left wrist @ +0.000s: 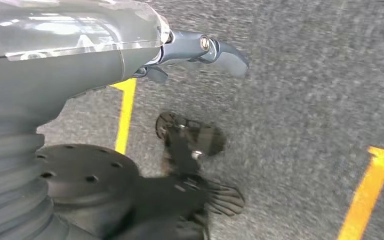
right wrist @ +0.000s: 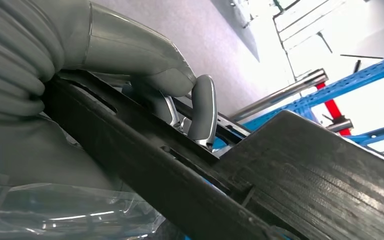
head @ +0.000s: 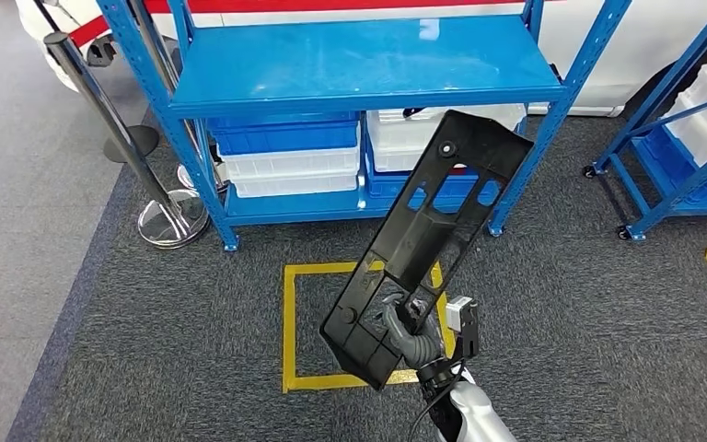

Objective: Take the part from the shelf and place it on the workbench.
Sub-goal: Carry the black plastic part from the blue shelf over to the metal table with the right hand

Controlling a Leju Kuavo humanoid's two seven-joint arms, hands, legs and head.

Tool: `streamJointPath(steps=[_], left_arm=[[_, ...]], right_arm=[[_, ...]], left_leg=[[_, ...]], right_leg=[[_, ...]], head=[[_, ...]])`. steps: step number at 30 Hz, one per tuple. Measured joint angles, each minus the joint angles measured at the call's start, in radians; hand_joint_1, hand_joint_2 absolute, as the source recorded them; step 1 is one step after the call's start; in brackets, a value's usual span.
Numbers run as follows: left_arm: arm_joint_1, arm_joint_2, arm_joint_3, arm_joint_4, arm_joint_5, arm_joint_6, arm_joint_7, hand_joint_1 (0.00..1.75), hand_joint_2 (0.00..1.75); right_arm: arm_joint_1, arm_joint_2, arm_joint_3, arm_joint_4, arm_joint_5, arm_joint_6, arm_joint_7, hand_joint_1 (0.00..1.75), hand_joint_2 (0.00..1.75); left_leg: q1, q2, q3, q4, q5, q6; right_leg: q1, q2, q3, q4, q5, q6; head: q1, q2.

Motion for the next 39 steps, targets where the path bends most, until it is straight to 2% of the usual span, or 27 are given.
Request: streamJointPath(steps=[2,3,4,5,7,8,9,10,11,12,13,14,15,18,20,21,23,24,25,26,27,29,31,34,36,37,39], left_arm=[[-0.002,-0.002,-0.003,0.0,-0.002,0.0,0.003,0.0,1.75],[-0.002,-0.003,-0.004,0.0,-0.002,0.0,0.004,0.0,1.75],[-0.002,-0.004,-0.006,0.0,-0.002,0.0,0.005,0.0,1.75],[-0.002,-0.006,-0.008,0.0,-0.002,0.0,0.005,0.0,1.75],[-0.002,-0.007,-0.011,0.0,-0.002,0.0,0.005,0.0,1.75],[-0.002,-0.007,-0.013,0.0,-0.002,0.0,0.005,0.0,1.75],[-0.002,-0.007,-0.014,0.0,-0.002,-0.001,0.005,0.0,1.75],[-0.002,-0.007,-0.015,0.0,-0.002,-0.001,0.005,0.0,1.75],[-0.002,-0.007,-0.016,0.0,-0.002,-0.003,0.004,0.0,1.75],[-0.001,-0.007,-0.016,0.0,-0.002,-0.005,0.002,0.0,1.75],[-0.001,-0.008,-0.017,0.0,-0.002,-0.008,0.0,0.0,1.75],[-0.002,-0.008,-0.017,0.0,-0.003,-0.011,-0.002,0.0,1.75],[-0.002,-0.008,-0.017,0.0,-0.003,-0.013,-0.004,0.0,1.75],[-0.001,-0.007,-0.018,0.0,-0.004,-0.012,-0.007,0.0,1.75],[0.0,-0.006,-0.018,0.0,-0.003,-0.008,-0.011,0.0,1.75],[0.0,-0.006,-0.018,0.0,-0.003,-0.005,-0.014,0.0,1.75],[0.001,-0.005,-0.018,0.0,-0.002,0.001,-0.018,0.0,1.75],[0.003,-0.005,-0.018,0.0,-0.002,0.003,-0.019,0.0,1.75],[0.004,-0.005,-0.018,0.0,-0.002,0.003,-0.019,0.0,1.75],[0.005,-0.004,-0.018,0.0,-0.002,0.003,-0.019,0.0,1.75],[0.005,-0.004,-0.018,0.0,-0.002,0.004,-0.019,0.0,1.75],[0.006,-0.003,-0.018,0.0,-0.002,0.004,-0.019,0.0,1.75],[0.006,-0.001,-0.018,0.0,-0.002,0.004,-0.02,0.0,1.75],[0.006,0.0,-0.018,0.0,-0.002,0.005,-0.02,0.0,1.75],[0.006,0.0,-0.018,0.0,-0.002,0.006,-0.02,0.0,1.75],[0.005,0.0,-0.018,0.0,-0.002,0.007,-0.019,0.0,1.75],[0.005,0.0,-0.018,0.0,-0.003,0.011,-0.014,0.0,1.75]], right_arm=[[0.017,0.0,-0.003,-0.011,0.0,-0.003,0.005,1.75,1.75],[0.027,0.0,-0.005,-0.014,0.001,-0.003,0.008,1.75,1.75],[0.037,0.0,-0.007,-0.017,0.002,-0.004,0.009,1.75,1.75],[0.046,0.0,-0.009,-0.02,0.004,-0.004,0.01,1.75,1.75],[0.057,-0.001,-0.013,-0.024,0.005,-0.005,0.011,1.75,1.75],[0.06,-0.001,-0.014,-0.026,0.005,-0.005,0.011,1.75,1.75],[0.061,-0.001,-0.016,-0.026,0.006,-0.005,0.011,1.75,1.75],[0.063,-0.001,-0.017,-0.026,0.011,-0.008,0.01,1.75,1.75],[0.066,-0.001,-0.019,-0.027,0.021,-0.017,0.007,1.75,1.75],[0.068,-0.001,-0.019,-0.027,0.039,-0.034,0.001,1.75,1.75],[0.07,-0.001,-0.019,-0.029,0.069,-0.061,-0.01,1.75,1.75],[0.072,-0.001,-0.019,-0.033,0.101,-0.09,-0.021,1.75,1.75],[0.075,-0.002,-0.019,-0.037,0.136,-0.121,-0.033,1.75,1.75],[0.086,-0.003,-0.015,-0.058,0.248,-0.21,-0.056,1.75,1.75],[0.088,-0.006,-0.013,-0.083,0.34,-0.275,-0.059,1.75,1.75],[0.085,-0.009,-0.012,-0.102,0.385,-0.309,-0.055,1.75,1.75],[0.065,-0.023,-0.013,-0.151,0.456,-0.359,-0.031,1.75,1.75],[0.05,-0.034,-0.015,-0.176,0.475,-0.368,-0.014,1.75,1.75],[0.035,-0.044,-0.019,-0.198,0.486,-0.367,0.001,1.75,1.75],[0.022,-0.054,-0.024,-0.217,0.491,-0.363,0.012,1.75,1.75],[0.013,-0.06,-0.029,-0.231,0.496,-0.359,0.017,1.75,1.75],[0.004,-0.067,-0.036,-0.255,0.505,-0.355,0.019,1.75,1.75],[0.0,-0.07,-0.039,-0.271,0.513,-0.352,0.014,1.75,1.75],[-0.002,-0.072,-0.041,-0.284,0.52,-0.354,0.01,1.75,1.75],[-0.003,-0.075,-0.043,-0.29,0.525,-0.361,0.007,1.75,1.75],[-0.005,-0.077,-0.044,-0.292,0.529,-0.368,0.005,1.75,1.75],[-0.013,-0.087,-0.05,-0.295,0.552,-0.403,0.003,1.75,1.75]], left_leg=[[-0.001,0.001,-0.002,-0.014,0.006,0.012],[0.0,0.003,-0.008,-0.016,0.016,0.02],[0.001,0.006,-0.017,-0.018,0.027,0.029],[0.003,0.009,-0.028,-0.02,0.04,0.036],[0.002,0.011,-0.056,-0.018,0.063,0.042],[0.002,0.012,-0.072,-0.016,0.073,0.042],[0.002,0.012,-0.087,-0.014,0.083,0.041],[0.002,0.013,-0.101,-0.011,0.091,0.039],[0.002,0.014,-0.115,-0.008,0.098,0.037],[0.002,0.014,-0.126,-0.003,0.104,0.033],[0.001,0.013,-0.136,0.003,0.109,0.029],[-0.001,0.013,-0.143,0.007,0.114,0.024],[-0.002,0.013,-0.147,0.009,0.118,0.019],[-0.002,0.014,-0.151,0.004,0.132,0.003],[0.0,0.013,-0.163,0.022,0.113,-0.008],[0.0,0.012,-0.178,0.058,0.082,-0.013],[0.002,0.011,-0.222,0.183,-0.002,-0.02],[0.003,0.011,-0.241,0.247,-0.031,-0.022],[0.002,0.011,-0.248,0.286,-0.041,-0.023],[0.002,0.011,-0.236,0.286,-0.031,-0.023],[0.002,0.011,-0.206,0.248,-0.007,-0.02],[0.0,0.01,-0.114,0.106,0.042,-0.011],[-0.006,0.009,-0.061,0.01,0.056,0.001],[-0.008,0.009,-0.06,-0.012,0.059,0.012],[-0.002,0.011,-0.06,-0.023,0.068,0.025],[0.001,0.012,-0.06,-0.028,0.072,0.031],[0.002,0.014,-0.065,-0.03,0.078,0.039]], right_leg=[[-0.001,0.0,-0.001,-0.004,0.014,0.013],[-0.003,0.002,-0.005,0.001,0.006,0.019],[-0.005,0.004,-0.013,0.02,-0.022,0.026],[-0.008,0.006,-0.026,0.058,-0.067,0.031],[-0.01,0.007,-0.058,0.183,-0.171,0.041],[-0.011,0.007,-0.067,0.242,-0.196,0.044],[-0.011,0.007,-0.064,0.278,-0.197,0.047],[-0.012,0.007,-0.044,0.278,-0.176,0.048],[-0.013,0.007,-0.008,0.246,-0.147,0.047],[-0.013,0.007,0.043,0.184,-0.129,0.045],[-0.012,0.008,0.096,0.11,-0.127,0.039],[-0.01,0.009,0.138,0.048,-0.136,0.033],[-0.007,0.009,0.163,0.007,-0.148,0.026],[-0.003,0.01,0.164,-0.015,-0.149,0.007],[-0.006,0.008,0.155,-0.021,-0.134,-0.013],[-0.008,0.007,0.149,-0.024,-0.126,-0.022],[-0.005,0.005,0.134,-0.024,-0.113,-0.032],[-0.004,0.005,0.127,-0.023,-0.108,-0.033],[-0.002,0.005,0.121,-0.021,-0.103,-0.033],[-0.001,0.005,0.116,-0.02,-0.1,-0.032],[0.0,0.005,0.113,-0.018,-0.097,-0.03],[0.002,0.005,0.108,-0.013,-0.095,-0.027],[0.004,0.005,0.101,-0.009,-0.091,-0.019],[0.004,0.005,0.097,-0.012,-0.082,-0.004],[0.005,0.007,0.09,0.001,-0.095,0.005],[0.004,0.008,0.076,0.03,-0.116,0.008],[-0.001,0.009,0.022,0.148,-0.181,0.017]], head=[[0.0,0.0],[0.0,0.0],[0.0,0.0],[0.0,0.0],[0.0,0.0],[0.0,0.0],[0.0,0.0],[0.0,0.0],[0.0,0.0],[0.0,0.0],[0.0,0.0],[0.0,0.0],[0.0,0.0],[-0.001,0.0],[-0.001,0.0],[-0.001,0.0],[-0.001,0.0],[-0.001,0.0],[-0.001,0.0],[-0.001,0.0],[-0.001,0.0],[-0.001,0.0],[-0.001,0.0],[-0.001,0.0],[-0.001,0.0],[-0.001,0.0],[0.0,0.0]])
